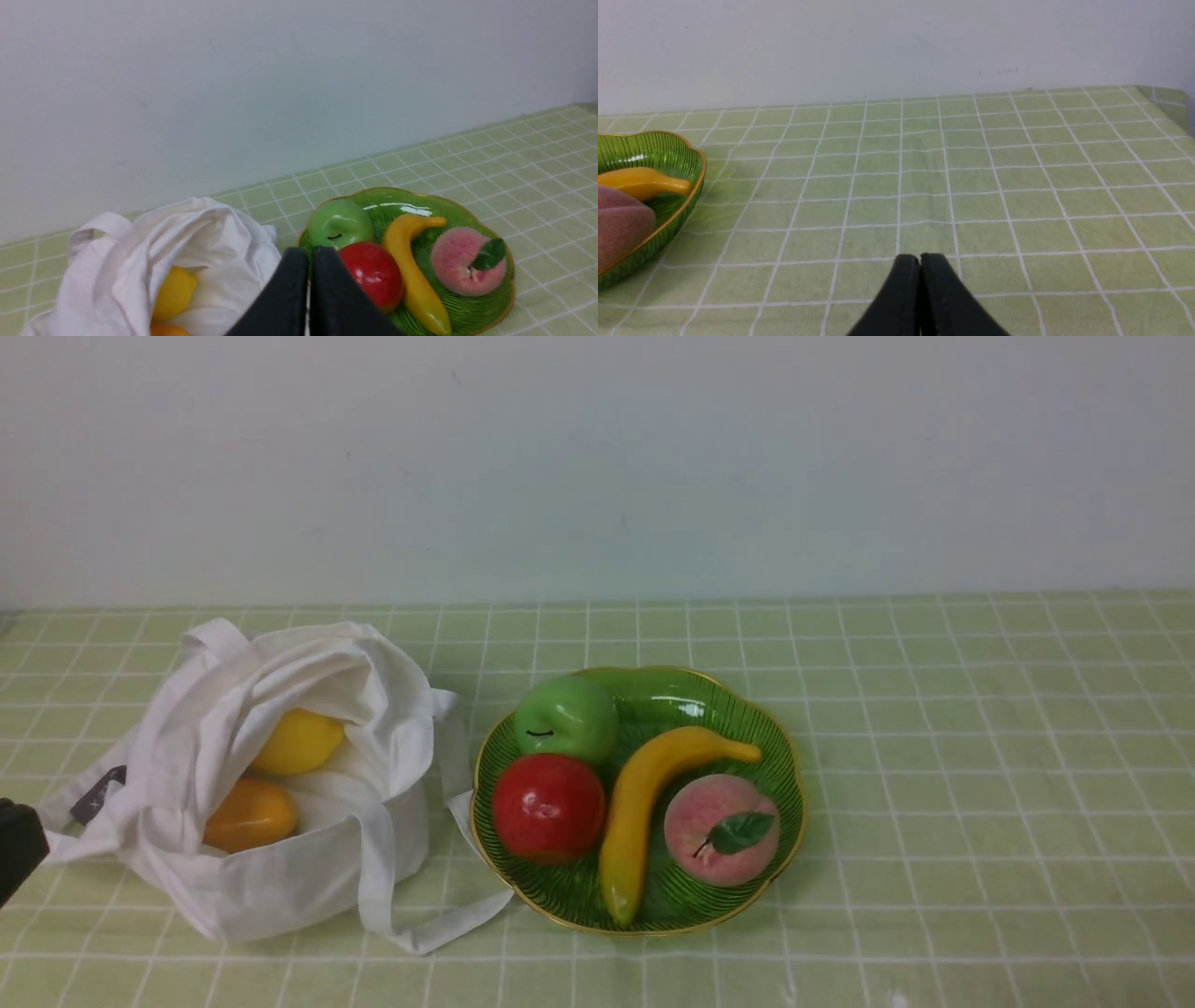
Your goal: Take the fruit out of the bag on the green coffee tablecloth and place them on the plate.
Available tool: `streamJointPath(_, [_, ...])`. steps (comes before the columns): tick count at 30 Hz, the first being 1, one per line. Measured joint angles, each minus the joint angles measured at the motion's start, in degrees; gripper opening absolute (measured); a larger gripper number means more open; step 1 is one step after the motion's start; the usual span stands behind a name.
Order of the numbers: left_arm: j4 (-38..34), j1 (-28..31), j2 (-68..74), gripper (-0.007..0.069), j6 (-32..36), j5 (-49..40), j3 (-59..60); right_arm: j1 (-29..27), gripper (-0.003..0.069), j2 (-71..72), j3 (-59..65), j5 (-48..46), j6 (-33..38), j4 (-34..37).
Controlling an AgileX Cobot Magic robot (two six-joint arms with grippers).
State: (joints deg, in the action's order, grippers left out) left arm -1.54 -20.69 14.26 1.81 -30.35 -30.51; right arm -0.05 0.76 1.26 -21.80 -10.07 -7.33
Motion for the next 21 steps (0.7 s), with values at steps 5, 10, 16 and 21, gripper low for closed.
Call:
streamJointPath(5, [0.0,11.3,-9.0,-0.0008,0.3,8.7,13.7,0.0,-0.001,0.0,0.0,0.0,0.0,0.0])
streamJointPath(10, [0.2,15.8,-14.5,-0.0008,0.4,10.4,24.0,0.0,-0.001,0.0,0.0,0.0,0.0,0.0])
streamJointPath(16, [0.4,16.4,-14.8,-0.0008,0.4,10.0,31.9,0.0,-0.001,0.0,0.0,0.0,0.0,0.0])
streamJointPath(21, [0.4,16.4,-14.8,-0.0008,0.4,8.7,32.1,0.0,-0.001,0.0,0.0,0.0,0.0,0.0])
